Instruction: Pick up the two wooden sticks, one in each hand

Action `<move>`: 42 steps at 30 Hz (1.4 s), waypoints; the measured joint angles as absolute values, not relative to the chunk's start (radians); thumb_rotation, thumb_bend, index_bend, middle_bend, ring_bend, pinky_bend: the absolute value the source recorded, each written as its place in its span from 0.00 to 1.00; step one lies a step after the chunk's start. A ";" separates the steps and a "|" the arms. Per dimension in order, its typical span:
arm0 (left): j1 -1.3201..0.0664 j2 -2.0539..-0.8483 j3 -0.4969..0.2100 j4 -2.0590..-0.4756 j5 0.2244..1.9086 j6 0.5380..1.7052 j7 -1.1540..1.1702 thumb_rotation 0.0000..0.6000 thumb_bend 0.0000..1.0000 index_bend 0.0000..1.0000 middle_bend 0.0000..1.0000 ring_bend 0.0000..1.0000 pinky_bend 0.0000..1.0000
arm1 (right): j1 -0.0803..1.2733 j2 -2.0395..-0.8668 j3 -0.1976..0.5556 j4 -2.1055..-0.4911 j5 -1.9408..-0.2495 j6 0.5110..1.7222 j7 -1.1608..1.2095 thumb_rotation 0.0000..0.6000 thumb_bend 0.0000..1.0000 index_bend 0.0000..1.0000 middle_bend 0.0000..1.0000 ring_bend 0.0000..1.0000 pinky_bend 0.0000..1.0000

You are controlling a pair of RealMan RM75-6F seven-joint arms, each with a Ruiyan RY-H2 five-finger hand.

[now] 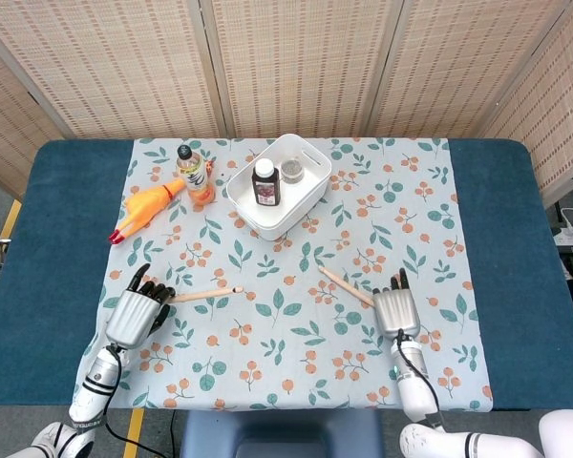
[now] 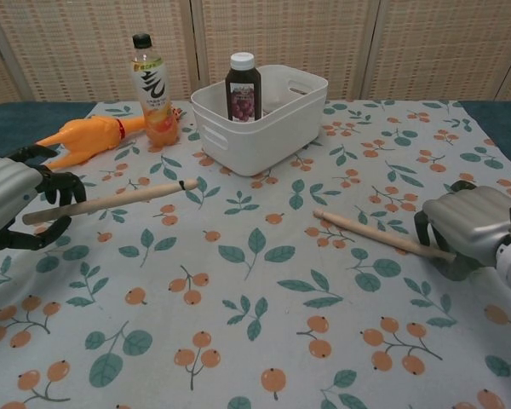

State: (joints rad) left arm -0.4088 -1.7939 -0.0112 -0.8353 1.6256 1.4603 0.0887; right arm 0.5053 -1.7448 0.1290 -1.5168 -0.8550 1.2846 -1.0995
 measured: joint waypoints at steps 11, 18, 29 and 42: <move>-0.407 -1.791 -0.009 -0.838 1.630 1.465 0.096 1.00 0.56 0.81 0.85 0.47 0.15 | 0.516 -1.742 0.110 -1.503 -0.831 1.303 -1.134 1.00 0.36 0.59 0.59 0.30 0.00; -0.408 -1.792 -0.008 -0.842 1.628 1.453 0.109 1.00 0.56 0.81 0.85 0.47 0.15 | 0.519 -1.729 0.094 -1.498 -0.825 1.283 -1.124 1.00 0.36 0.71 0.68 0.37 0.00; -0.411 -1.768 -0.017 -0.891 1.609 1.427 0.100 1.00 0.56 0.82 0.86 0.47 0.15 | 0.501 -1.679 0.065 -1.532 -0.950 1.287 -0.980 1.00 0.40 0.96 0.88 0.55 0.00; -0.442 -1.702 -0.073 -1.091 1.547 1.357 0.136 1.00 0.57 0.82 0.86 0.48 0.15 | 0.464 -1.528 0.020 -1.796 -1.209 1.339 -0.814 1.00 0.40 0.96 0.88 0.55 0.00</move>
State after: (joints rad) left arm -0.4421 -1.7024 -0.0732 -1.0914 1.5465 1.3574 0.1356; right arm 0.4637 -1.5281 0.0201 -1.7965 -1.2087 1.3394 -0.8142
